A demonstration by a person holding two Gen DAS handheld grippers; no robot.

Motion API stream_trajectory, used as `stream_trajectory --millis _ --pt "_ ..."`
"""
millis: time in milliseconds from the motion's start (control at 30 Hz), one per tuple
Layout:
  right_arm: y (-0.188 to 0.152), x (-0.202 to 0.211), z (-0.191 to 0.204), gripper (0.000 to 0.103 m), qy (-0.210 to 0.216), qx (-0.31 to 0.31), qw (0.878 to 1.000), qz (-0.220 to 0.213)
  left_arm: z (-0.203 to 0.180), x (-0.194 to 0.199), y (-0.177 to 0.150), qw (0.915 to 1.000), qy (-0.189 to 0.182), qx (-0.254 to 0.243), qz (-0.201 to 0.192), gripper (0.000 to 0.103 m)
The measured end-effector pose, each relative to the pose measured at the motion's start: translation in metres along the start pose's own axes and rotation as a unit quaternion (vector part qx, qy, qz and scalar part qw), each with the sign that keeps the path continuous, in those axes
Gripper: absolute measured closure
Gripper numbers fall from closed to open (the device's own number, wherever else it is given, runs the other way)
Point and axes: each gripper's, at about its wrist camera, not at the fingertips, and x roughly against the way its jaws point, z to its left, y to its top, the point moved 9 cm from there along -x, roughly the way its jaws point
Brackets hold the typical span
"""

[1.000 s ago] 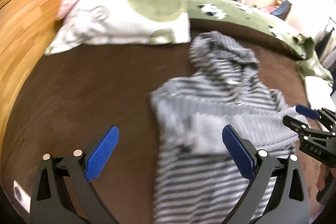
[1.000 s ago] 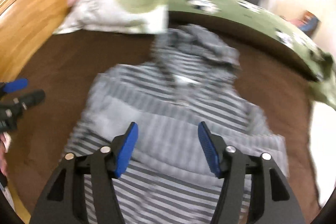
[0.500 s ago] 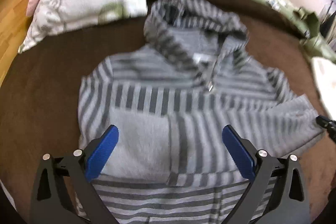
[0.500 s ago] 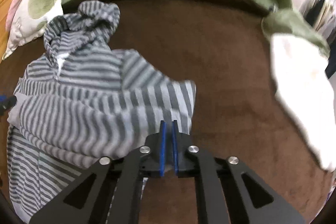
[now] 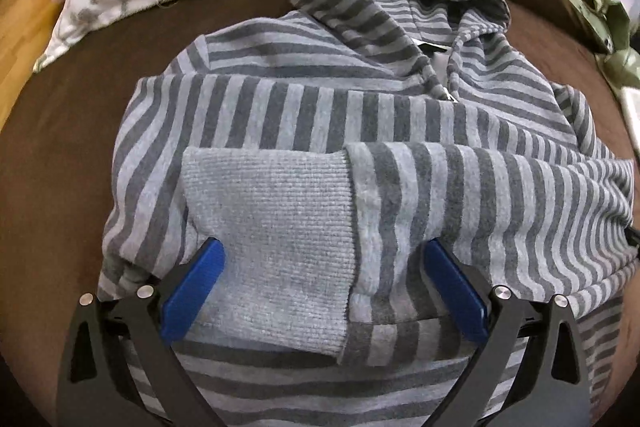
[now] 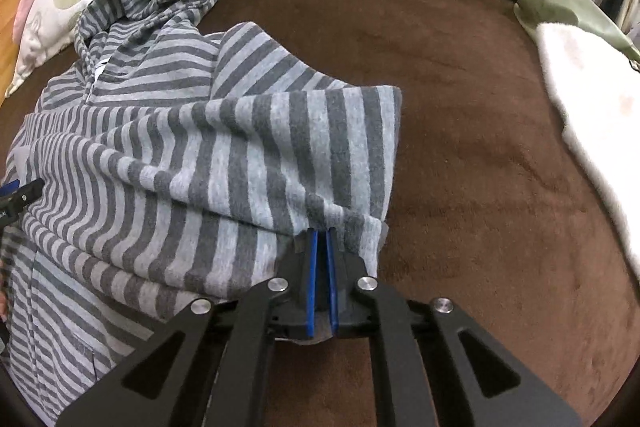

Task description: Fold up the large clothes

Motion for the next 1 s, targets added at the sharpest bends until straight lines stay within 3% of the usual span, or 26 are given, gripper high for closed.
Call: stream_trajectory --millis 67,100,133,200,333,500,600,667,800,900,1000 --pt "0.003 0.003 0.002 0.094 -0.007 -0.002 1.0 -0.001 -0.003 0.004 0.003 1.0 0.002 -0.006 -0.005 0.006" --pt "0.005 0.01 0.004 0.082 -0.01 -0.002 1.0 -0.008 -0.001 0.011 0.004 0.9999 0.005 -0.009 -0.012 0.006" --pt "0.007 0.015 0.005 0.057 -0.012 0.0 1.0 -0.014 0.001 0.017 0.004 0.9997 0.009 -0.01 -0.02 0.006" --pt "0.014 0.032 0.014 0.039 -0.013 0.011 0.999 -0.038 0.008 0.033 0.004 0.9992 0.017 -0.007 -0.037 0.006" --pt "0.02 0.048 0.031 0.039 -0.018 0.038 0.998 -0.048 0.025 0.052 0.005 0.9985 0.014 0.002 -0.053 0.006" --pt "0.024 0.044 0.046 0.039 -0.018 0.054 0.997 -0.05 0.035 0.027 -0.006 0.9986 -0.04 0.033 -0.013 0.006" --pt "0.027 0.04 0.05 0.039 -0.014 0.048 0.998 -0.049 0.04 0.009 -0.013 0.9938 -0.081 0.076 0.007 0.006" --pt "0.028 0.038 0.053 0.039 -0.013 0.046 0.998 -0.049 0.042 0.009 -0.014 0.9921 -0.088 0.09 -0.006 0.007" --pt "0.027 0.037 0.061 0.039 -0.009 0.049 0.998 -0.045 0.034 0.02 -0.01 0.9926 -0.088 0.081 -0.021 0.035" --pt "0.028 0.037 0.065 0.039 -0.007 0.052 0.998 -0.043 0.029 0.033 -0.002 0.9917 -0.093 0.083 -0.034 0.051" --pt "0.029 0.038 0.067 0.039 -0.006 0.053 0.998 -0.042 0.03 0.044 0.004 0.9894 -0.101 0.096 -0.042 0.06"
